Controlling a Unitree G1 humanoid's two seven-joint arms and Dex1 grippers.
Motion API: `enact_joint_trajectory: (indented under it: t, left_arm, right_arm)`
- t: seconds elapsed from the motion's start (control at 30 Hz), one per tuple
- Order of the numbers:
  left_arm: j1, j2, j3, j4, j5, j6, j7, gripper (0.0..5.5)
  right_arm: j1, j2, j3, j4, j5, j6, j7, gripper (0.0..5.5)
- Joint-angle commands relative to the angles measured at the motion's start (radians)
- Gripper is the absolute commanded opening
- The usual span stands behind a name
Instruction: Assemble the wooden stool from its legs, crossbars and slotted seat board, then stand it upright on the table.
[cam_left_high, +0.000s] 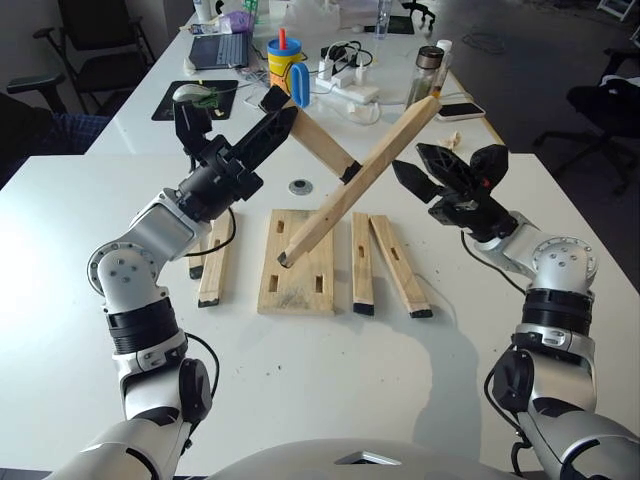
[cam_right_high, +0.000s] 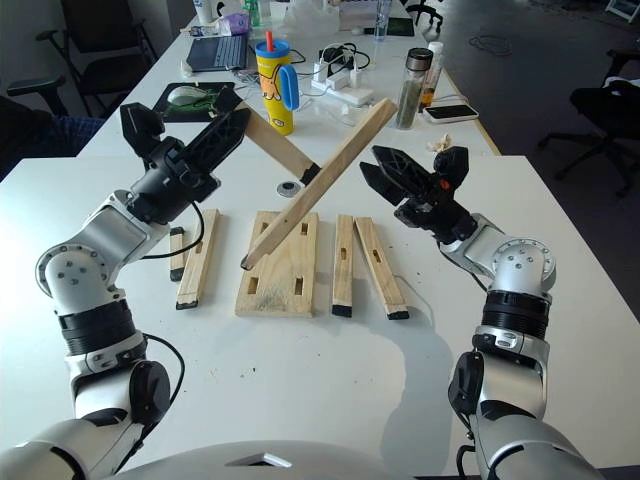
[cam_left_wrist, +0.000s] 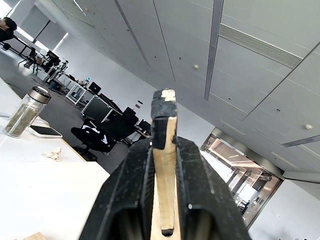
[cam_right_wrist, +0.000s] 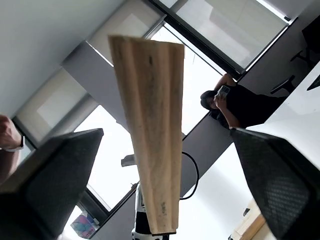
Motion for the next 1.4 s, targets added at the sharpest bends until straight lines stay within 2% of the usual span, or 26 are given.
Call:
enact_joint_trajectory:
  t: [0.03, 0.23, 0.77, 0.8, 0.97, 1.07, 1.2, 1.27, 1.3, 1.4]
  left_arm:
    - [0.008, 0.007, -0.021, 0.013, -0.041, 0.006, 0.016, 0.42]
    - [0.029, 0.013, -0.042, 0.009, -0.069, 0.005, 0.026, 0.42]
    - [0.033, 0.04, -0.07, 0.017, -0.062, -0.029, 0.049, 0.42]
    - [0.031, 0.042, -0.069, 0.017, -0.052, -0.041, 0.053, 0.82]
    - [0.021, 0.038, -0.041, 0.022, -0.094, -0.07, 0.078, 1.4]
    - [0.007, 0.049, 0.018, 0.039, -0.134, -0.115, 0.107, 1.94]
    - [0.024, 0.146, 0.104, 0.086, -0.104, -0.167, 0.092, 2.54]
    - [0.096, 0.229, 0.035, 0.055, 0.018, -0.155, 0.021, 2.84]
    - [0.143, 0.266, -0.024, 0.038, 0.096, -0.155, -0.018, 2.99]
    - [0.241, 0.295, -0.132, 0.044, 0.228, -0.19, -0.122, 3.28]
  right_arm:
    - [-0.017, -0.011, -0.025, -0.014, 0.058, 0.044, -0.014, 4.68]
    - [-0.03, 0.009, -0.013, -0.044, 0.08, 0.054, -0.047, 4.68]
    - [-0.007, -0.01, 0.049, -0.067, 0.023, -0.004, -0.007, 2.23]
    - [-0.008, -0.011, 0.051, -0.063, 0.019, -0.009, -0.007, 2.06]
    - [-0.006, -0.017, 0.054, -0.057, -0.001, -0.023, -0.007, 2.05]
    - [0.013, -0.034, 0.065, -0.062, -0.024, -0.029, 0.01, 2.05]
    - [0.061, -0.093, 0.091, -0.065, -0.088, -0.07, 0.079, 2.05]
    - [0.08, -0.119, 0.116, -0.068, -0.165, -0.166, 0.125, 2.05]
    - [0.072, -0.11, 0.09, -0.053, -0.16, -0.197, 0.131, 2.05]
    - [0.079, -0.125, 0.102, -0.062, -0.199, -0.276, 0.212, 2.05]
